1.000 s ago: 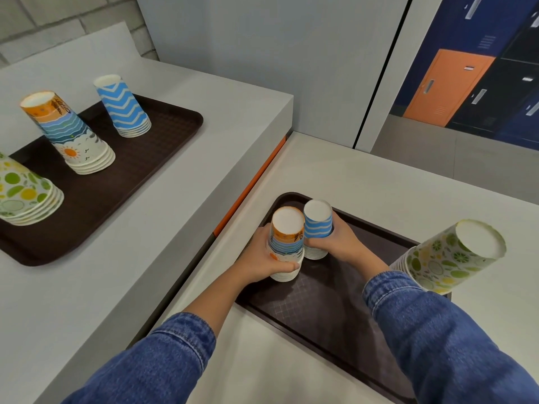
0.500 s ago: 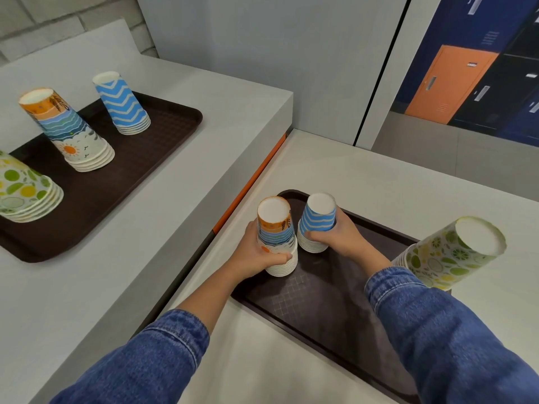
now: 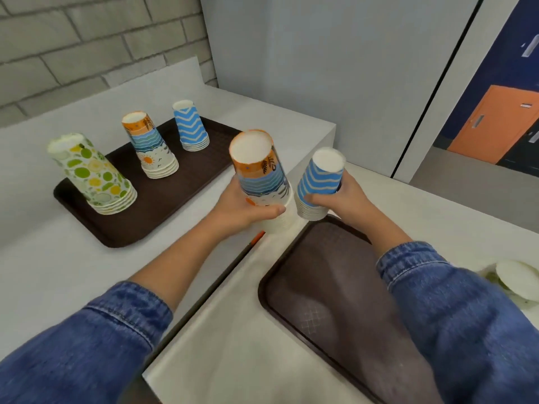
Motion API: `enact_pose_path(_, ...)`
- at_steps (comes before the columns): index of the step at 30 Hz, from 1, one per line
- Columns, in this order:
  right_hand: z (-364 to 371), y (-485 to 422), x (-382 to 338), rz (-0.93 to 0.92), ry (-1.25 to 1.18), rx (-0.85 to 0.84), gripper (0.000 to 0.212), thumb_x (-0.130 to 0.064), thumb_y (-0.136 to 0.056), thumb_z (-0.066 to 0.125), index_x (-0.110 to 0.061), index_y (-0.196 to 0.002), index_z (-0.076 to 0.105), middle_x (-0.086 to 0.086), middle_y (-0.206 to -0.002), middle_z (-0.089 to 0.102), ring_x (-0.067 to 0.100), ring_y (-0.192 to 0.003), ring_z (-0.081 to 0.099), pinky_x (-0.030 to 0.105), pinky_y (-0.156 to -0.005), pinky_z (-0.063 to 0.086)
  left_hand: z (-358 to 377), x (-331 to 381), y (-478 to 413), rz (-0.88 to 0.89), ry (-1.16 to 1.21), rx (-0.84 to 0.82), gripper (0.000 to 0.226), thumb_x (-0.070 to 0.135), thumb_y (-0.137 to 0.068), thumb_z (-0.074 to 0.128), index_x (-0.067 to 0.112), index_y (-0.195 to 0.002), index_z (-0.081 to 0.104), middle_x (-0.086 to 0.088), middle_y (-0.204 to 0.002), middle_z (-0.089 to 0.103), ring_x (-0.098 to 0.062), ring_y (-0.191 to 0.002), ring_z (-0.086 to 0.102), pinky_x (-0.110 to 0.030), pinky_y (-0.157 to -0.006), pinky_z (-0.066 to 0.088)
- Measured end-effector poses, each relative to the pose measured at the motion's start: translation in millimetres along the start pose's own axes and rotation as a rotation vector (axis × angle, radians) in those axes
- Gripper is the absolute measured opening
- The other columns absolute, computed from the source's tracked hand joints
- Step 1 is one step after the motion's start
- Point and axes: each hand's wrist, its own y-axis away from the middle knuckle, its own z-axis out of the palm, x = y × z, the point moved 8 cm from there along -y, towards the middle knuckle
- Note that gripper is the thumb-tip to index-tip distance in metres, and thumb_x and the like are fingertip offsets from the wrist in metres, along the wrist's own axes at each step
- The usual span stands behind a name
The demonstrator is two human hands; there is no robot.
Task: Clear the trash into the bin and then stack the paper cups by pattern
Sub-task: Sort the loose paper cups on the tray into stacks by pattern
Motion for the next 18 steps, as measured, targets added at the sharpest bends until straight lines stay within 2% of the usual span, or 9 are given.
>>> enact_pose_path(3,32,-28,-44,-0.052,-0.023,-0.058,0.056,-0.010,-0.070,0.081,-0.023,-0.116,0.053,-0.007,-0.109,0.066,0.007,-0.100,0.063,0.026,-0.085,0.053,-55,31,-5,0.010,-0.026,0.083,0.060,0.010,-0.065,0.084,0.015,-0.118,0.056,0.011,-0.107,0.066,0.009,-0.095,0.063,-0.012,-0.082,0.051)
enact_pose_path(5,55,-47,-74,-0.089,-0.048,-0.079,0.055,-0.010,-0.071,0.080,-0.026,-0.115,0.052,-0.010,-0.107,0.065,0.006,-0.099,0.062,0.025,-0.083,0.051,-95,50,-9,0.033,-0.047,0.139,0.065,0.026,-0.058,0.086,0.022,-0.116,0.057,0.009,-0.112,0.066,0.000,-0.103,0.063,-0.021,-0.090,0.051)
enact_pose_path(8,88,-79,-118,-0.138,-0.074,-0.107,0.050,-0.007,-0.072,0.078,-0.026,-0.112,0.053,-0.012,-0.101,0.065,0.001,-0.091,0.062,0.019,-0.077,0.051,-154,72,-14,0.057,-0.076,0.222,0.078,0.039,-0.048,0.080,0.017,-0.120,0.057,0.008,-0.112,0.067,-0.009,-0.106,0.064,-0.029,-0.092,0.050)
enact_pose_path(12,128,-132,-163,-0.172,-0.080,-0.130,0.047,-0.007,-0.072,0.077,-0.023,-0.111,0.056,-0.011,-0.100,0.066,0.000,-0.088,0.063,0.021,-0.077,0.051,-222,92,-38,0.063,-0.102,0.255,0.058,0.031,-0.053,0.081,0.025,-0.107,0.061,0.015,-0.096,0.071,-0.003,-0.092,0.068,-0.029,-0.076,0.053)
enact_pose_path(13,137,-145,-171,-0.177,-0.086,-0.129,0.046,-0.007,-0.073,0.077,-0.024,-0.109,0.055,-0.011,-0.099,0.066,-0.001,-0.087,0.062,0.021,-0.075,0.050,-237,95,-45,0.057,-0.109,0.260,0.060,0.032,-0.052,0.081,0.026,-0.108,0.060,0.016,-0.093,0.071,-0.002,-0.090,0.068,-0.029,-0.071,0.053)
enact_pose_path(15,156,-169,-184,-0.182,-0.098,-0.129,0.044,-0.006,-0.074,0.076,-0.027,-0.106,0.052,-0.011,-0.098,0.064,-0.002,-0.086,0.061,0.018,-0.072,0.049,-262,98,-59,0.043,-0.139,0.257,0.071,0.038,-0.047,0.080,0.025,-0.113,0.057,0.015,-0.096,0.069,-0.003,-0.091,0.066,-0.028,-0.067,0.053)
enact_pose_path(18,187,-203,-192,-0.188,-0.077,-0.165,0.044,-0.009,-0.075,0.075,-0.025,-0.110,0.052,-0.009,-0.100,0.065,0.000,-0.087,0.061,0.018,-0.066,0.047,-295,98,-79,0.037,-0.166,0.243,0.058,0.030,-0.056,0.077,0.028,-0.109,0.056,0.014,-0.098,0.067,-0.002,-0.091,0.063,-0.026,-0.066,0.051)
